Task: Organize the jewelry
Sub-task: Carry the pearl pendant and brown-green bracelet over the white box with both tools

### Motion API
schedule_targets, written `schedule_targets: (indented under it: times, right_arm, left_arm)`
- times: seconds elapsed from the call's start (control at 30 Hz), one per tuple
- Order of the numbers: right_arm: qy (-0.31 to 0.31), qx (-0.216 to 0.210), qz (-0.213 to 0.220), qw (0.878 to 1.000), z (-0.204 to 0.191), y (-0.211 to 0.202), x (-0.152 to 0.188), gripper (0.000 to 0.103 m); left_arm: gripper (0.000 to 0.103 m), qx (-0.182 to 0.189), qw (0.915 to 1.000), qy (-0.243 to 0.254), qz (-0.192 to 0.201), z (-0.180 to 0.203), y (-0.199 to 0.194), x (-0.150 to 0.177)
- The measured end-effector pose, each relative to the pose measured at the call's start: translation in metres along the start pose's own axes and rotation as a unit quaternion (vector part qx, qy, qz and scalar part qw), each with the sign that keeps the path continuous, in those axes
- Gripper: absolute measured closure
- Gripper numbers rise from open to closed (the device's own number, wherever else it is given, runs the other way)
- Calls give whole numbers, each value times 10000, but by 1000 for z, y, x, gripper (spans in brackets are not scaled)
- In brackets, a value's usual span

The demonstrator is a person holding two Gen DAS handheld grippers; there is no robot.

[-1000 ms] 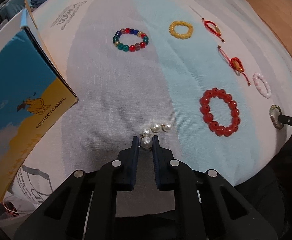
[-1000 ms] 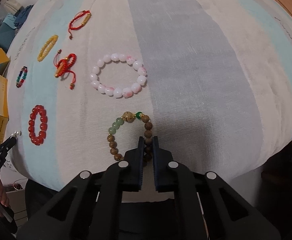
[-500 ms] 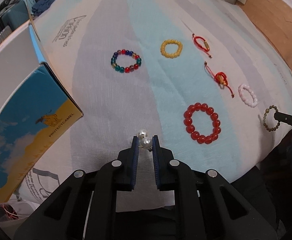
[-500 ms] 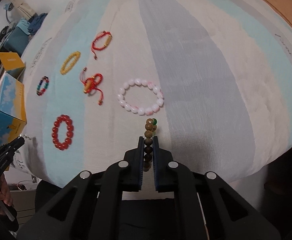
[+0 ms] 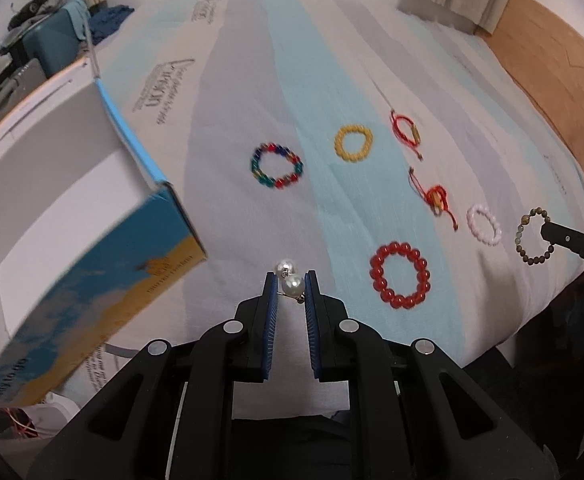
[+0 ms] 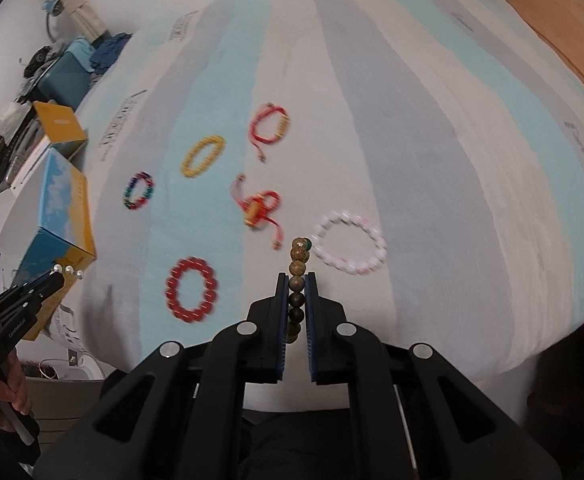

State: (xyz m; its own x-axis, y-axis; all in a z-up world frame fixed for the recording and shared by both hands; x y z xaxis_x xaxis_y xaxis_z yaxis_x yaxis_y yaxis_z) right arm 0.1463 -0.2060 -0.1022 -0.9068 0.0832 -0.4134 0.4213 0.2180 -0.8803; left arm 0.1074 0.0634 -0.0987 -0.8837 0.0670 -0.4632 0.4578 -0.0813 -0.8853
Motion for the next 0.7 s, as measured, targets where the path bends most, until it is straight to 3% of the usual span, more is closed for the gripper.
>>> schedule_targets:
  times: [0.33,0.7]
  right_arm:
    - [-617,-219,391,9971,-97,-30,-33,96]
    - [-1504,-655,581,9847,-250,-44,-43,96]
  left_arm:
    - [90,-176,9986,-283,415,-41,-49,-26]
    - [90,-570,9928,-853,612,-130,-94,-20]
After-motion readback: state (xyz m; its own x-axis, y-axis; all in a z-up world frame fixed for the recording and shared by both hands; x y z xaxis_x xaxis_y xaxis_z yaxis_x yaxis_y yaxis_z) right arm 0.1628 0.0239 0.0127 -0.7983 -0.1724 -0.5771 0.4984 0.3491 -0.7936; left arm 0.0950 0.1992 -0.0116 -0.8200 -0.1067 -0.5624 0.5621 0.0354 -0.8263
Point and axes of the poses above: each gripper's, at about its wrist camera, not at the fingertips, and y roughly the way its jaws point, z to its right, x to its underside, the point moved 10 cm from there along y, roughly the way its jaws point, and after that the axes turned 4 degrees about y, right-handed, at the moved point
